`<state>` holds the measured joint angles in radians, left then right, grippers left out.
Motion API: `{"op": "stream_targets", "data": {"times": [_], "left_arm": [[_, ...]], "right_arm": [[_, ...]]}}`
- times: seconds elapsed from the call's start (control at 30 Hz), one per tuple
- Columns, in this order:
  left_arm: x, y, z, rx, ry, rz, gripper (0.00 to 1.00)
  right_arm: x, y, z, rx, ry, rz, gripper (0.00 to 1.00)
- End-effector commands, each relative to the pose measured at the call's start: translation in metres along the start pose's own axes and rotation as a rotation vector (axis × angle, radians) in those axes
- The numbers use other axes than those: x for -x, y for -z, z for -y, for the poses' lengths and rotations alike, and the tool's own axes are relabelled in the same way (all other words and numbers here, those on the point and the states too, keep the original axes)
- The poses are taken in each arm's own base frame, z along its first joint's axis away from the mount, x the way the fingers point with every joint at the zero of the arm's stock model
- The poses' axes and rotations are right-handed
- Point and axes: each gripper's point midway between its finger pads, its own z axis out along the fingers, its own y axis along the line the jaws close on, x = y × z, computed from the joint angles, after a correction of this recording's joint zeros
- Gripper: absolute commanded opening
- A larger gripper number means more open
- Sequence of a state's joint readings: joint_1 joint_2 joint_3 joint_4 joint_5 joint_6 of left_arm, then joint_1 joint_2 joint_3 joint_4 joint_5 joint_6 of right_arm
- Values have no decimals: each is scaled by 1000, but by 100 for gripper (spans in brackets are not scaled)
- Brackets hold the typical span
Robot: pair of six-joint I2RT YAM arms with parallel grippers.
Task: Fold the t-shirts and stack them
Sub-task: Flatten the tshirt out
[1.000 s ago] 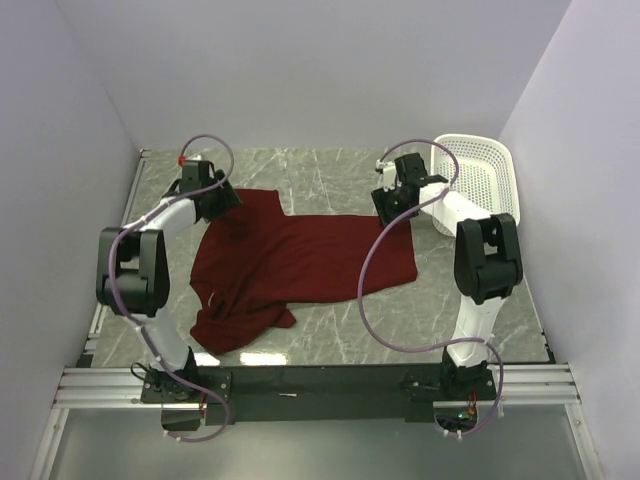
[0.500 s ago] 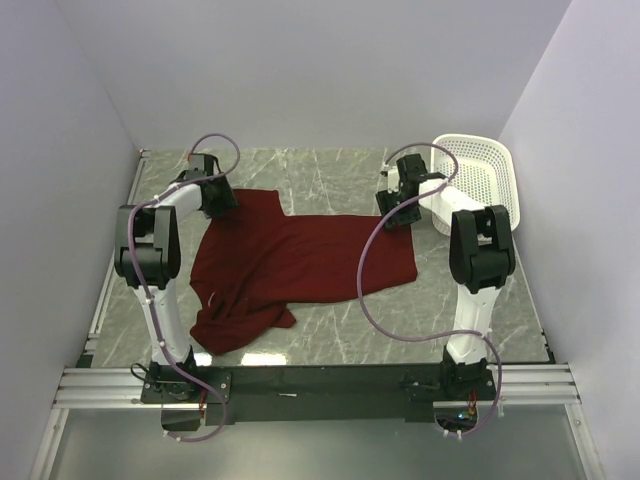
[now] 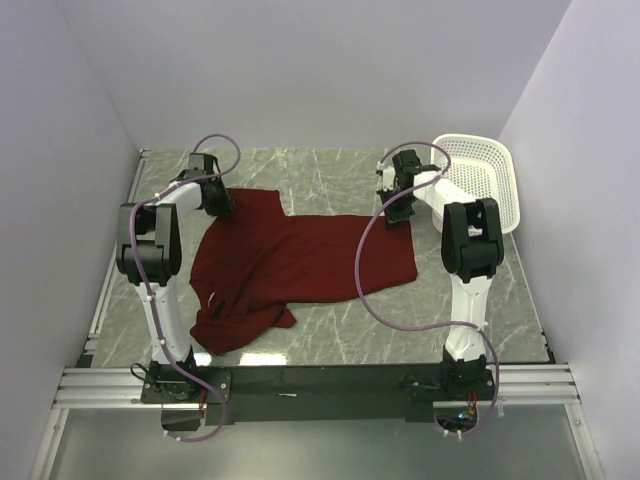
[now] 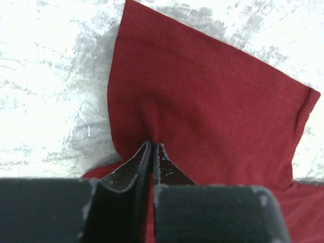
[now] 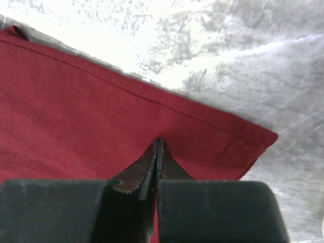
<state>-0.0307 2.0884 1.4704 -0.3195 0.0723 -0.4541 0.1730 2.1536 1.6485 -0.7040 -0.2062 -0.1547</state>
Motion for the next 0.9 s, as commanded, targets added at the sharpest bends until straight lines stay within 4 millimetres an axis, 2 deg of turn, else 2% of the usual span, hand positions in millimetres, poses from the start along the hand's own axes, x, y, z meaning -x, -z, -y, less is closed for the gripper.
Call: {"op": "stream_targets", "data": {"times": [0.0, 0.07, 0.23, 0.27, 0.37, 0.43, 0.53, 0.63, 0.73, 0.77, 0.83, 0.87], "left_arm": [[15, 15, 10, -56, -9, 41, 5], [23, 22, 13, -71, -6, 68, 0], [38, 35, 19, -95, -6, 104, 1], [40, 37, 21, -98, -8, 111, 1], [39, 34, 19, -99, -8, 98, 1], [37, 31, 17, -94, -8, 95, 1], [33, 27, 15, -95, 0, 82, 1], [33, 24, 15, -98, 3, 77, 1], [34, 22, 15, -93, 2, 74, 1], [36, 21, 16, -94, 2, 76, 1], [38, 21, 17, -96, 3, 76, 1], [40, 20, 18, -97, 5, 78, 1]], "right_arm": [[2, 3, -2, 28, -2, -3, 0], [5, 6, 0, 27, -2, 11, 0], [19, 22, 8, -19, 27, 72, 0], [20, 24, 10, -30, 27, 72, 20], [21, 28, 19, -84, 28, 85, 59], [16, 24, 21, -92, 25, 68, 62], [8, 12, 22, -78, 13, 24, 62], [1, 2, 17, -37, -2, -16, 57], [1, -1, 10, 5, -5, -27, 38], [-1, -1, 8, 21, -2, -40, 26], [0, -1, 6, 35, 8, -48, 20], [-1, 0, 6, 37, 8, -55, 10]]}}
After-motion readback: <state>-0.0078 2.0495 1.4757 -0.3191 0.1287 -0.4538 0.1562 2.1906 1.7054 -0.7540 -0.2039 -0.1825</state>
